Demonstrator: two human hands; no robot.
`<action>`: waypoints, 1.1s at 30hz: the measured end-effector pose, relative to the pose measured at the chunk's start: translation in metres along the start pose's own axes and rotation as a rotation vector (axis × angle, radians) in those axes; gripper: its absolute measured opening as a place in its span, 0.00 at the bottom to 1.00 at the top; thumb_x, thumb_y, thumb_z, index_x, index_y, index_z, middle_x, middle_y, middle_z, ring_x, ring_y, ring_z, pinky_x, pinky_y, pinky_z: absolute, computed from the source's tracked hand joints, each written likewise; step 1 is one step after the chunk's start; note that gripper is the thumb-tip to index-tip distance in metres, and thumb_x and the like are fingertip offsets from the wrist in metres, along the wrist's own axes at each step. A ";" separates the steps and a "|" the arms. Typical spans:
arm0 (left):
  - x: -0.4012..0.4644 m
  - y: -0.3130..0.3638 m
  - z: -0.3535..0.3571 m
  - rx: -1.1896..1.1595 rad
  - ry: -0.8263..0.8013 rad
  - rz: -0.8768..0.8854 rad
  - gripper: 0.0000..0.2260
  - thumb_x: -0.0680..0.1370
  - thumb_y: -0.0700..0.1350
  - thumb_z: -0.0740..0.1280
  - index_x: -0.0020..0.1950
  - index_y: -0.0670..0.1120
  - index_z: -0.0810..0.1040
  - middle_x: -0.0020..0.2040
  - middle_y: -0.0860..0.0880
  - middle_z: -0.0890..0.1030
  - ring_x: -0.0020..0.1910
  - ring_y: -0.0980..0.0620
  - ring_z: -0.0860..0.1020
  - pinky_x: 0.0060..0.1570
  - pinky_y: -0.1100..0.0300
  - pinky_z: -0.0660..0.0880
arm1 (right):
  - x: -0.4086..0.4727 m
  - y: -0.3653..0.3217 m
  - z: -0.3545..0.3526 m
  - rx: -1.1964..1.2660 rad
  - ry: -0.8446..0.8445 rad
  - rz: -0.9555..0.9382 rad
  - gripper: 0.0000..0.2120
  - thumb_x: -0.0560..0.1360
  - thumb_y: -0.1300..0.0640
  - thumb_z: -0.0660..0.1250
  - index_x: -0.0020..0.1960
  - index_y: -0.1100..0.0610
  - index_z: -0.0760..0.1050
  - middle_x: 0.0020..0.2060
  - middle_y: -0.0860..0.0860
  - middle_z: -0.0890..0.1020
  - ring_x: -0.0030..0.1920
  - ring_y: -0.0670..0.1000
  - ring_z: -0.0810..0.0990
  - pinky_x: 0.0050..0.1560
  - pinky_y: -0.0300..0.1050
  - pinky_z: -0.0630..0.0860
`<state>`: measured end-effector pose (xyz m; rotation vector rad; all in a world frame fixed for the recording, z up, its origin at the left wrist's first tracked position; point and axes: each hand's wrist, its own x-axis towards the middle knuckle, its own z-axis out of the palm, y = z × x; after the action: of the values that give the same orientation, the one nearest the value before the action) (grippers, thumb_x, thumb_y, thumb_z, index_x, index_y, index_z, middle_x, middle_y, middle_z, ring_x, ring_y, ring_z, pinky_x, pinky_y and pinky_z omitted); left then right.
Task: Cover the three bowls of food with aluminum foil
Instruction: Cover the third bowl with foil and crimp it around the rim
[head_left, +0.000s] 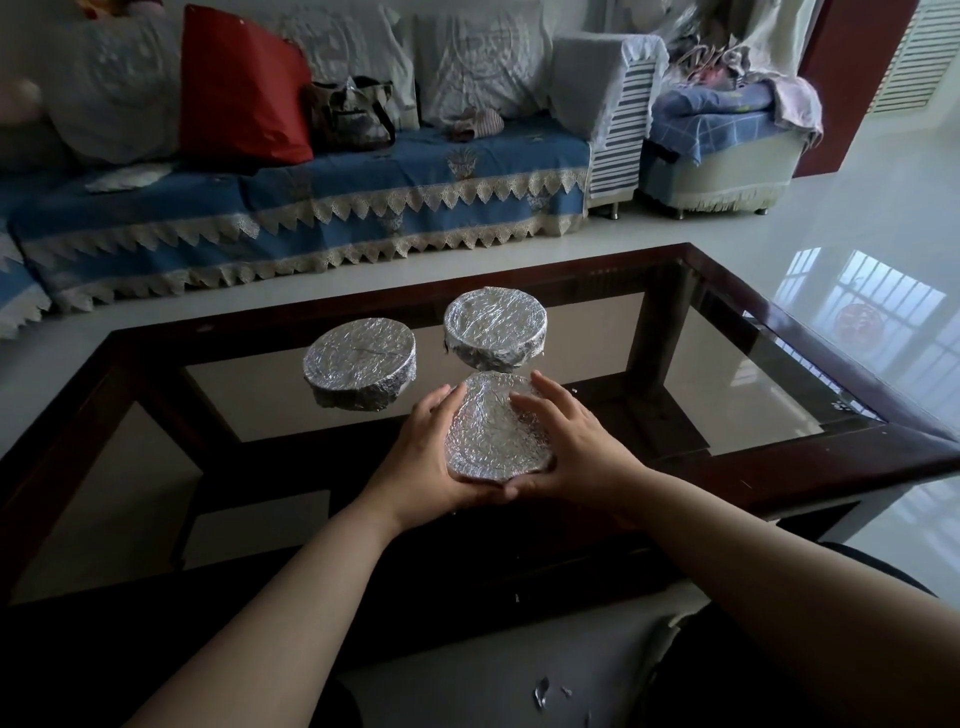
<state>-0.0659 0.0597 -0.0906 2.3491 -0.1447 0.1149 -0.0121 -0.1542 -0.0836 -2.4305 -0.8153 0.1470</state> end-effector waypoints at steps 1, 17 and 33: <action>0.000 -0.001 0.000 -0.009 0.005 0.009 0.60 0.52 0.76 0.70 0.78 0.54 0.52 0.76 0.52 0.53 0.75 0.58 0.53 0.73 0.63 0.54 | 0.000 0.001 0.003 0.002 0.031 -0.009 0.54 0.54 0.21 0.61 0.75 0.43 0.55 0.77 0.46 0.47 0.77 0.56 0.50 0.74 0.57 0.52; 0.003 0.002 -0.008 0.030 -0.099 -0.008 0.64 0.52 0.69 0.75 0.77 0.59 0.39 0.78 0.56 0.45 0.74 0.62 0.47 0.73 0.61 0.50 | -0.003 0.003 0.011 -0.070 0.177 -0.120 0.60 0.56 0.18 0.53 0.78 0.49 0.45 0.78 0.48 0.49 0.77 0.46 0.47 0.76 0.51 0.40; 0.029 0.053 0.008 0.555 -0.167 -0.024 0.27 0.77 0.67 0.50 0.75 0.66 0.47 0.78 0.60 0.42 0.77 0.45 0.39 0.72 0.41 0.40 | 0.013 0.004 -0.004 0.566 0.286 0.197 0.29 0.72 0.49 0.72 0.69 0.50 0.66 0.67 0.49 0.72 0.61 0.43 0.68 0.58 0.40 0.66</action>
<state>-0.0442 0.0145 -0.0555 2.9136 -0.1840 -0.0643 0.0010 -0.1510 -0.0818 -1.9273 -0.3426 0.0858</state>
